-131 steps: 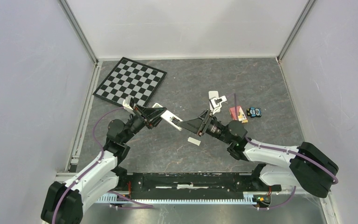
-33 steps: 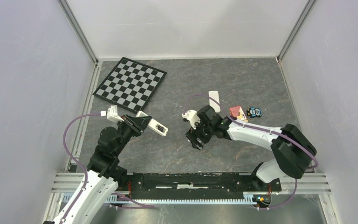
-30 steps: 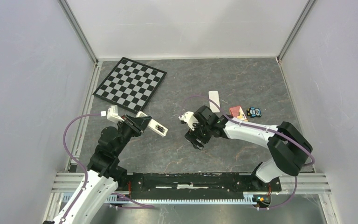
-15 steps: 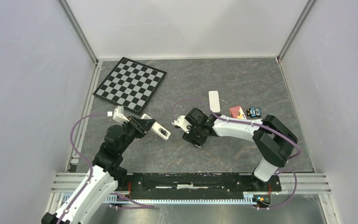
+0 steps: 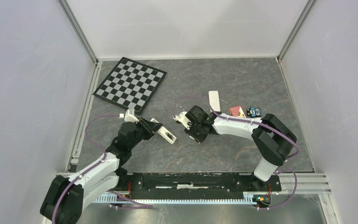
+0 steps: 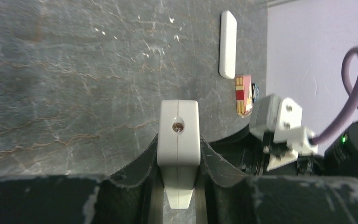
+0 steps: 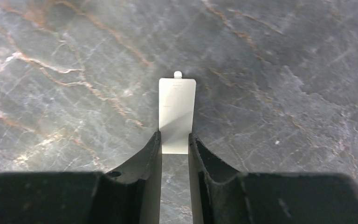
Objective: Load the batteries into the remote control
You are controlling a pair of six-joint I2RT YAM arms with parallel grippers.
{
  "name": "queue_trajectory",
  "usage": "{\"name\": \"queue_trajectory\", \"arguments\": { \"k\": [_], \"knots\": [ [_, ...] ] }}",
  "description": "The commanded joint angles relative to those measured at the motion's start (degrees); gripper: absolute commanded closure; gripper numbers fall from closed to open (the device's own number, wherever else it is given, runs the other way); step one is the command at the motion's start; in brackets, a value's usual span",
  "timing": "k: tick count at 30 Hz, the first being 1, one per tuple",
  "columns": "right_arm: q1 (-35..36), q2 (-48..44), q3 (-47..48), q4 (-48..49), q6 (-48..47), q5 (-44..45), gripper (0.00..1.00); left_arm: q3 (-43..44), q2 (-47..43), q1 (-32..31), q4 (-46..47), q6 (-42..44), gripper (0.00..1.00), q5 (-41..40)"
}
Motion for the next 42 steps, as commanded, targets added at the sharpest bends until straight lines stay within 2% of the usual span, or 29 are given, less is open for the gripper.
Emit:
{"name": "queue_trajectory", "arguments": {
  "k": [1, 4, 8, 14, 17, 21, 27, 29, 33, 39, 42],
  "knots": [
    [-3.9, 0.2, -2.7, 0.0, 2.3, 4.1, 0.75, -0.1, 4.2, -3.2, 11.6, -2.2, 0.95, -0.7],
    [-6.1, -1.4, -4.4, 0.3, 3.1, 3.7, 0.76, -0.9, 8.2, -6.2, 15.8, -3.5, 0.92, -3.3],
    [-8.4, -2.5, -5.9, 0.9, 4.4, 3.5, 0.76, -0.3, 15.8, -12.6, 19.9, -7.9, 0.91, -13.8],
    [-10.3, -2.9, -7.3, 2.8, 5.3, 2.3, 0.76, 3.4, 29.5, -19.7, 26.5, -13.5, 0.95, -22.7],
    [-10.6, -3.4, -7.9, 3.5, 5.5, 1.6, 0.76, 3.8, 33.5, -22.1, 29.5, -15.5, 0.96, -26.4],
    [-11.0, -4.0, -8.6, 4.1, 5.4, 0.7, 0.75, 4.5, 33.4, -23.6, 24.5, -17.3, 0.85, -29.4],
    [-11.2, -3.3, -8.1, 3.0, 5.0, -1.7, 0.75, 5.0, 29.3, -24.1, 10.5, -19.9, 0.58, -29.5],
    [-11.2, -3.1, -7.8, 2.6, 4.8, -2.0, 0.75, 5.4, 27.6, -24.1, 5.3, -20.3, 0.52, -29.0],
    [-11.1, -3.1, -7.3, 2.0, 4.5, -2.3, 0.75, 4.6, 26.0, -24.2, 1.7, -21.1, 0.39, -29.2],
    [-11.1, -3.3, -6.8, 1.2, 4.3, -2.3, 0.72, 4.6, 23.7, -24.2, -2.6, -21.3, 0.3, -29.2],
    [-11.1, -3.5, -6.6, 0.9, 4.1, -2.2, 0.68, 4.7, 20.9, -24.2, -6.8, -21.1, 0.27, -29.1]
  ]
}}
